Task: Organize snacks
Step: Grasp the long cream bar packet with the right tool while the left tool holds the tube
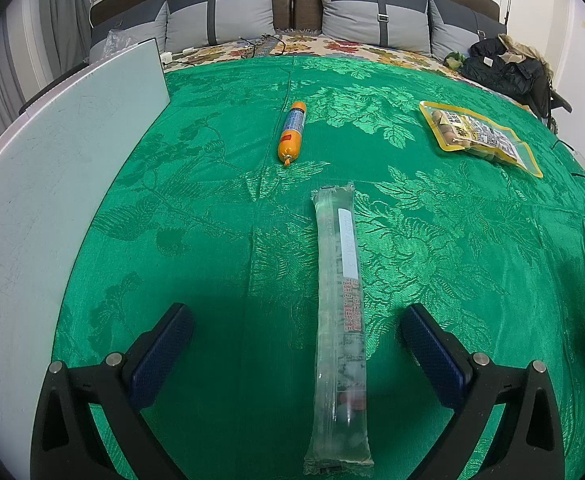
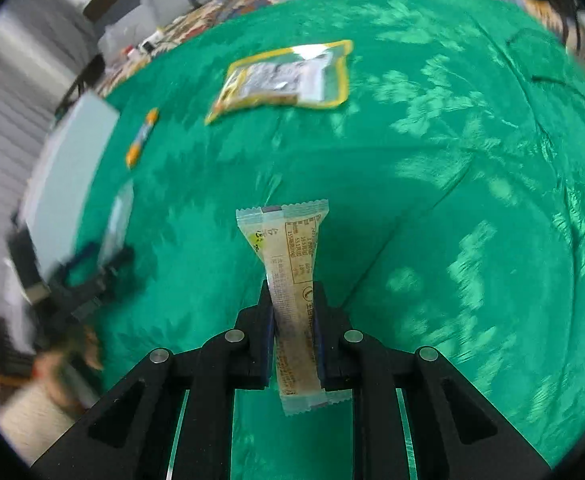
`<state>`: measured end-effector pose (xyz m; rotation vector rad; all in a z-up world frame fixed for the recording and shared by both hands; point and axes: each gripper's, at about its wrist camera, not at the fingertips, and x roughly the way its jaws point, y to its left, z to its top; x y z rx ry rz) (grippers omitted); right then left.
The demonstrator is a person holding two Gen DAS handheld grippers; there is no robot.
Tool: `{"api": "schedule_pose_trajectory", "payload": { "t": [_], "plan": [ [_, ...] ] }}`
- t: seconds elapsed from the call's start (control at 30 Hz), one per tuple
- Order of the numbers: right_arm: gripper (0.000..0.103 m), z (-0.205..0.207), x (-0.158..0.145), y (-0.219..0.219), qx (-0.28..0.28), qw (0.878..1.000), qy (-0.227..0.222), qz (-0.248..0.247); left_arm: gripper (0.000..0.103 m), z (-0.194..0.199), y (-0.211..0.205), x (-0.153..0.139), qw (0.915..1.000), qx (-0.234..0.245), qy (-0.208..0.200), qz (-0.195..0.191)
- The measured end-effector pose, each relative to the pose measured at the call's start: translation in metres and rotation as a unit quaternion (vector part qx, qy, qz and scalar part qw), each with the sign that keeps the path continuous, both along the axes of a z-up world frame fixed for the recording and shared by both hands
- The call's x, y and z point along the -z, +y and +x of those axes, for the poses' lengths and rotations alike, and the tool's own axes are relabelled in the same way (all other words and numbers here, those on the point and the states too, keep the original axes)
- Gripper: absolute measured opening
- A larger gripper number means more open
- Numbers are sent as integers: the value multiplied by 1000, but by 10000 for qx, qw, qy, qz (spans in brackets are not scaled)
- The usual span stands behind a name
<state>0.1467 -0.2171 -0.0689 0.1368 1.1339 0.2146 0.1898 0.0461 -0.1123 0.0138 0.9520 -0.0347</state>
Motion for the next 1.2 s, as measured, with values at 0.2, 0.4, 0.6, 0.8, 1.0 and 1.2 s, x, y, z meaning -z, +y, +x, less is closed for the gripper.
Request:
{"api": "schedule_pose_trajectory", "payload": {
  "t": [0.2, 0.4, 0.6, 0.8, 1.0, 1.2],
  "plan": [
    [37, -20, 19, 26, 55, 9948, -910, -456, 103, 0, 0, 0, 10000, -1, 0, 0],
    [72, -19, 27, 41, -194, 9881, -1279, -827, 103, 0, 0, 0, 10000, -1, -1, 1],
    [84, -17, 31, 47, -208, 9866, -1209, -1077, 103, 0, 0, 0, 10000, -1, 0, 2],
    [88, -16, 32, 45, -146, 9869, -1182, -1088, 103, 0, 0, 0, 10000, -2, 0, 2],
    [89, -16, 32, 45, -140, 9869, -1181, -1091, 103, 0, 0, 0, 10000, -2, 0, 2],
    [90, -16, 33, 45, -144, 9869, -1180, -1087, 103, 0, 0, 0, 10000, -2, -1, 2]
  ]
}}
